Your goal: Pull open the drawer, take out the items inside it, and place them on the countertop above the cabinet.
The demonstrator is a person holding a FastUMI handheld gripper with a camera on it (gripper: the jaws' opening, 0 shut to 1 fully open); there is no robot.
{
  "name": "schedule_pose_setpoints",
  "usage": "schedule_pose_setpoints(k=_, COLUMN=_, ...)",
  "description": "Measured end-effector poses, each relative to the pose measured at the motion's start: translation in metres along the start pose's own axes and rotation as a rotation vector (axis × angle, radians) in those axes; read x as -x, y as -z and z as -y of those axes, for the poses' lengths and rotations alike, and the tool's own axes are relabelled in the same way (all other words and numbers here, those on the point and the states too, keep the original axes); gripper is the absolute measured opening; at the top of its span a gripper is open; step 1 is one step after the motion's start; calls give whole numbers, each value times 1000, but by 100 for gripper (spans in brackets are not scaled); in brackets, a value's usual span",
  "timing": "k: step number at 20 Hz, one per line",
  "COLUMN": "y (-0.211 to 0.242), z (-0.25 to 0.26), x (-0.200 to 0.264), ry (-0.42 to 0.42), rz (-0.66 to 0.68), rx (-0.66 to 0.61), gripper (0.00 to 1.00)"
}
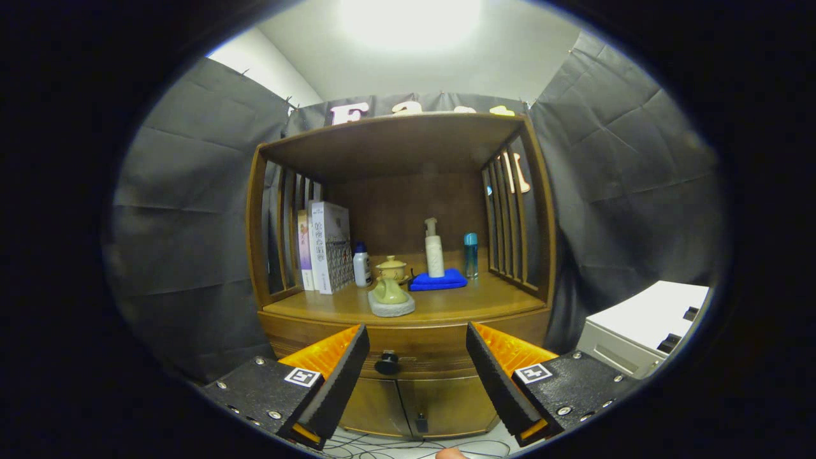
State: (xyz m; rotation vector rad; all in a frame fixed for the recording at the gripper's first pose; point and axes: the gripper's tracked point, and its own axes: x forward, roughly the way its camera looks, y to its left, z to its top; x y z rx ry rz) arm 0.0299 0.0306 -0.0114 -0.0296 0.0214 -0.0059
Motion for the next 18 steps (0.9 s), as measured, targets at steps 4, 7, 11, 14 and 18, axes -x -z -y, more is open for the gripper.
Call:
schedule_pose_setpoints(k=4, y=-11, z=10, x=23, ry=-13, rz=31, rx=27, gripper=95)
schedule_pose_setpoints(k=7, y=-11, z=9, x=35, ry=-31, rz=33, rx=34, gripper=95)
schedule_pose_setpoints(k=11, y=-9, z=11, x=34, ry=-31, rz=29, rx=11, gripper=95)
schedule_pose_setpoints(k=14, y=-9, z=14, x=38, ry=-19, rz=27, rx=6, gripper=95)
schedule_pose_setpoints(k=18, y=-11, z=24, x=46, ry=-13, rz=32, rx=-13, gripper=95)
